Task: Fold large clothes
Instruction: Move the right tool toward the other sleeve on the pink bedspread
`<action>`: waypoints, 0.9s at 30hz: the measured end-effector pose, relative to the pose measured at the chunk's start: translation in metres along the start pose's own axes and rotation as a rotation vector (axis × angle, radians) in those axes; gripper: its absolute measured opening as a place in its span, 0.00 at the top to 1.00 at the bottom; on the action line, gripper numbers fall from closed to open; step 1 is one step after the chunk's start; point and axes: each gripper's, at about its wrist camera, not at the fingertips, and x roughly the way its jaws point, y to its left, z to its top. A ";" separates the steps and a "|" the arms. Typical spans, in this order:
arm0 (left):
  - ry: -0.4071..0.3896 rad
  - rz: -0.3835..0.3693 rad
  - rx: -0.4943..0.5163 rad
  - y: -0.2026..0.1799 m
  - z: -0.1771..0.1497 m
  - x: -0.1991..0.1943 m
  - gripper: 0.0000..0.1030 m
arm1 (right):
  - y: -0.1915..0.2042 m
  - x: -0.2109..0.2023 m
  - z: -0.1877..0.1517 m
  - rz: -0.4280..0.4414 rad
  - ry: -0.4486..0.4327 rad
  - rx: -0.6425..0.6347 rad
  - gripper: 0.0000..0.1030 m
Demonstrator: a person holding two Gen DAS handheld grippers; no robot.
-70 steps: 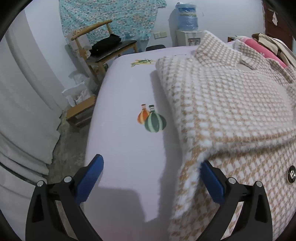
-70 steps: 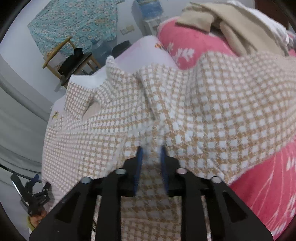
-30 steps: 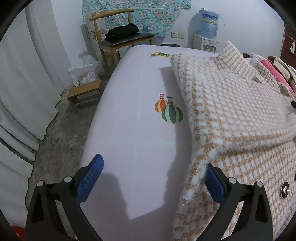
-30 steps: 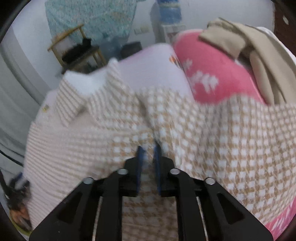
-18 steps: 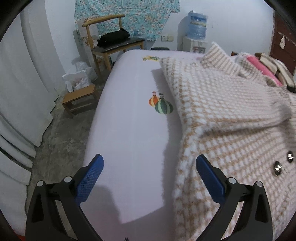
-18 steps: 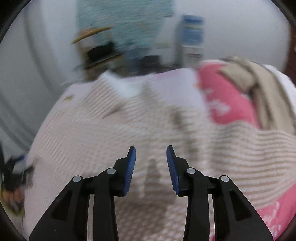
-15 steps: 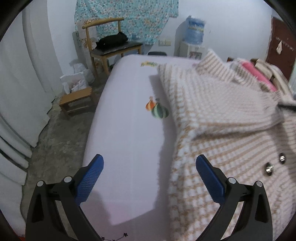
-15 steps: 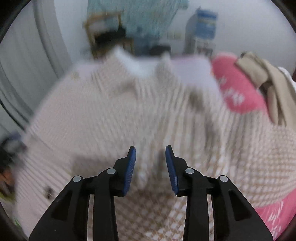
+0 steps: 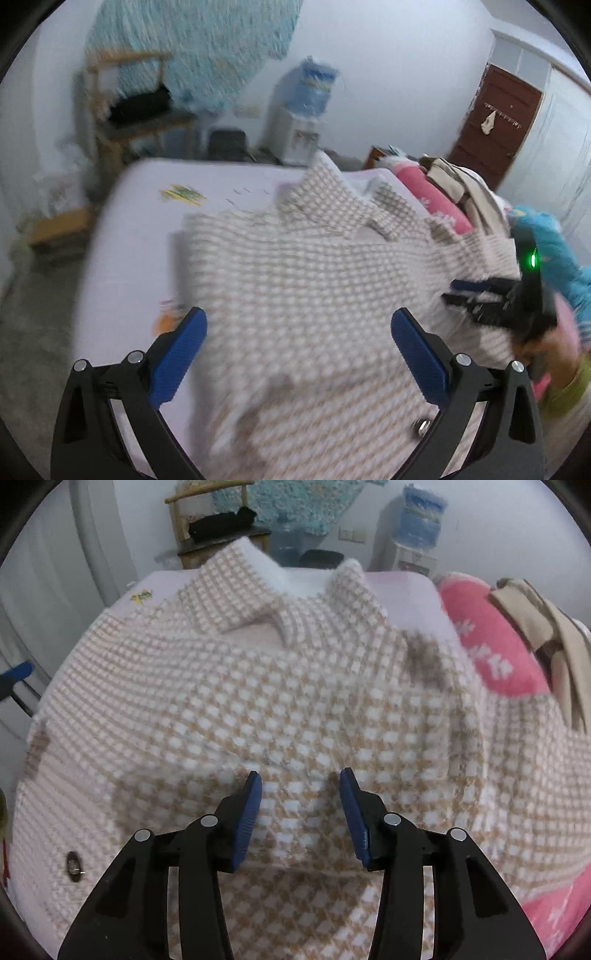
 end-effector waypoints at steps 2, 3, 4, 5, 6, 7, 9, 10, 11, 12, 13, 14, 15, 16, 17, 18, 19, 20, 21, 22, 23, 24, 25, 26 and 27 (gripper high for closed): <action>0.056 -0.020 -0.038 0.007 0.015 0.027 0.04 | 0.001 -0.004 0.000 -0.002 -0.007 -0.006 0.59; 0.087 -0.021 -0.055 0.011 0.022 0.041 0.04 | 0.000 -0.004 0.000 0.001 -0.001 -0.004 0.59; 0.115 -0.009 -0.074 0.015 0.028 0.054 0.04 | -0.001 -0.005 -0.001 0.004 -0.001 -0.003 0.59; 0.142 -0.003 -0.088 0.020 0.030 0.064 0.05 | -0.002 -0.005 -0.002 0.012 -0.004 -0.002 0.59; 0.182 0.024 -0.122 0.030 0.036 0.081 0.05 | -0.004 -0.007 -0.002 0.016 -0.006 0.000 0.59; 0.195 0.036 -0.151 0.038 0.038 0.087 0.07 | -0.006 -0.007 -0.003 0.024 -0.009 0.007 0.59; 0.176 0.028 -0.184 0.047 0.047 0.090 0.07 | -0.008 -0.008 -0.004 0.036 -0.014 0.022 0.59; 0.177 0.031 -0.194 0.050 0.050 0.091 0.07 | -0.011 -0.010 -0.005 0.039 -0.015 0.026 0.59; 0.176 0.027 -0.206 0.052 0.052 0.091 0.07 | -0.013 -0.010 -0.005 0.044 -0.017 0.033 0.59; 0.170 0.026 -0.218 0.054 0.052 0.091 0.07 | -0.013 -0.011 -0.006 0.046 -0.016 0.038 0.59; 0.162 0.031 -0.226 0.056 0.053 0.090 0.07 | -0.015 -0.012 -0.005 0.047 -0.013 0.047 0.59; 0.158 0.032 -0.233 0.058 0.054 0.090 0.07 | -0.017 -0.012 -0.004 0.045 -0.009 0.062 0.59; 0.150 0.040 -0.246 0.058 0.055 0.089 0.07 | -0.019 -0.013 -0.003 0.049 -0.006 0.076 0.59; 0.134 0.066 -0.244 0.054 0.055 0.086 0.07 | -0.021 -0.016 -0.002 0.056 -0.008 0.096 0.58; 0.112 0.109 -0.212 0.046 0.055 0.081 0.07 | -0.024 -0.019 -0.001 0.057 -0.015 0.106 0.55; 0.095 0.136 -0.177 0.039 0.055 0.077 0.07 | -0.026 -0.024 0.001 0.053 -0.033 0.117 0.52; 0.077 0.151 -0.125 0.027 0.054 0.071 0.07 | -0.027 -0.027 0.002 0.051 -0.051 0.122 0.48; 0.067 0.162 -0.075 0.014 0.051 0.065 0.07 | -0.028 -0.028 0.003 0.046 -0.060 0.123 0.46; 0.064 0.173 -0.042 0.007 0.048 0.060 0.07 | -0.028 -0.027 0.004 0.037 -0.058 0.122 0.45; 0.060 0.180 -0.002 -0.007 0.042 0.054 0.07 | -0.027 -0.023 0.004 0.022 -0.047 0.119 0.43; 0.054 0.178 0.034 -0.020 0.033 0.050 0.06 | -0.026 -0.015 0.002 0.007 -0.024 0.110 0.41; 0.052 0.180 0.064 -0.030 0.026 0.047 0.06 | -0.024 -0.009 0.000 -0.004 -0.008 0.098 0.41; 0.053 0.191 0.089 -0.039 0.019 0.045 0.06 | -0.020 -0.005 -0.003 -0.029 -0.006 0.069 0.41; 0.059 0.213 0.119 -0.048 0.010 0.046 0.06 | -0.017 -0.006 -0.003 -0.040 -0.011 0.056 0.41; 0.063 0.226 0.142 -0.053 0.004 0.048 0.06 | -0.016 -0.011 -0.003 -0.037 -0.012 0.057 0.41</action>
